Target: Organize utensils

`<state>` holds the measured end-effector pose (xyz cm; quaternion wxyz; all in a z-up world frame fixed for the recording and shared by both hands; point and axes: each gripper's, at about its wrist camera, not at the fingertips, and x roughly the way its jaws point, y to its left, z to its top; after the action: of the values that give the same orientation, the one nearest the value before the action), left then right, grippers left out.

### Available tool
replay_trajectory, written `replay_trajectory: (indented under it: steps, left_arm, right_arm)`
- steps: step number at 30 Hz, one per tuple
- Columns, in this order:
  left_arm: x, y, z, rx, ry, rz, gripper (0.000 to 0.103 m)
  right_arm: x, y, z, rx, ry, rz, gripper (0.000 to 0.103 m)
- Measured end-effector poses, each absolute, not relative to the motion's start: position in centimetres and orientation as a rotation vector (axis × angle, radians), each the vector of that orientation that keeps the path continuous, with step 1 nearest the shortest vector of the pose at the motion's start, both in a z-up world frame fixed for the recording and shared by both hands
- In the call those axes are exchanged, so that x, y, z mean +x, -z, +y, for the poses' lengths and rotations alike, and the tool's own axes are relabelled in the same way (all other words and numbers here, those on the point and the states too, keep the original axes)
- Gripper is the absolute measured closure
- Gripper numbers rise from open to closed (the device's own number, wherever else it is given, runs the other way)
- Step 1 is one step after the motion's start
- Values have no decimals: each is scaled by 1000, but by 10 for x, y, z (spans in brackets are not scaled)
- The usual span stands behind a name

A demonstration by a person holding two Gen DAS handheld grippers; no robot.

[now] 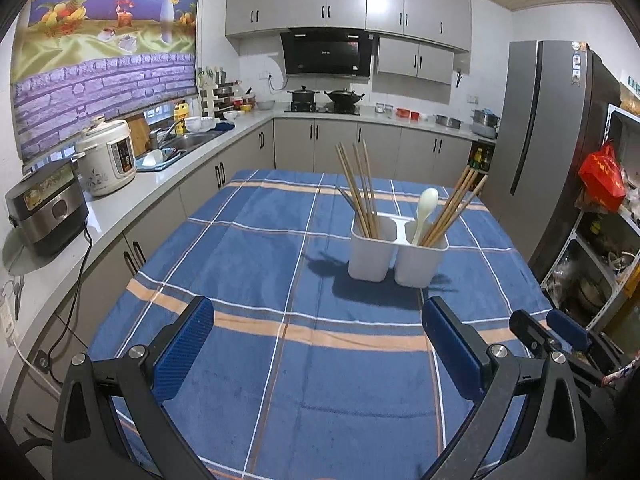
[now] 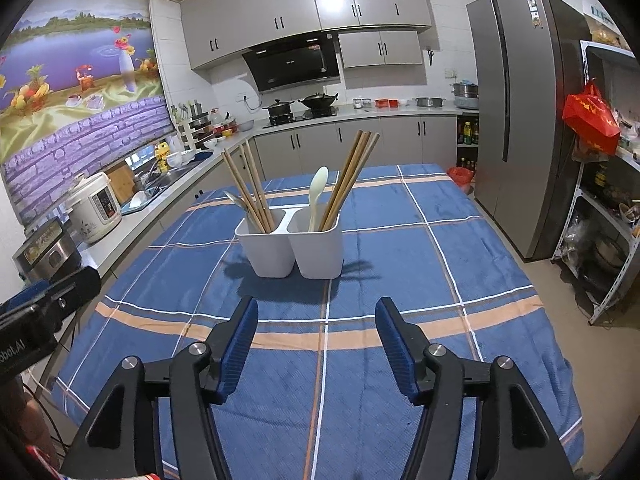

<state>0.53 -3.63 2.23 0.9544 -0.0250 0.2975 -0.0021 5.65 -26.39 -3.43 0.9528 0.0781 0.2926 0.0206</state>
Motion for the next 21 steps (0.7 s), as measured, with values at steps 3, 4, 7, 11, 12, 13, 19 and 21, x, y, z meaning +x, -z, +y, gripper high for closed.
replay_trajectory:
  steps: [3, 4, 7, 11, 12, 13, 19, 21]
  left_arm:
    - [5, -20, -36, -51, 2, 616, 0]
    - [5, -19, -36, -48, -1, 619, 0]
    - [6, -18, -36, -39, -6, 625, 0]
    - [7, -15, -39, -31, -4, 638, 0]
    - [7, -15, -40, -29, -3, 641, 0]
    - [7, -14, -40, -28, -3, 643, 0]
    - [10, -9, -43, -27, 6, 668, 0]
    - [11, -8, -44, -27, 10, 676, 0]
  right_arm:
    - [57, 35, -263, 154, -43, 598, 36]
    - [56, 35, -262, 153, -43, 599, 36]
    - [56, 35, -262, 153, -42, 601, 35]
    - [57, 36, -262, 153, -36, 604, 35]
    - [57, 36, -263, 154, -34, 605, 34]
    - [57, 37, -263, 155, -32, 606, 34]
    - [56, 40, -267, 161, -11, 608, 33]
    - [56, 40, -268, 162, -4, 608, 33]
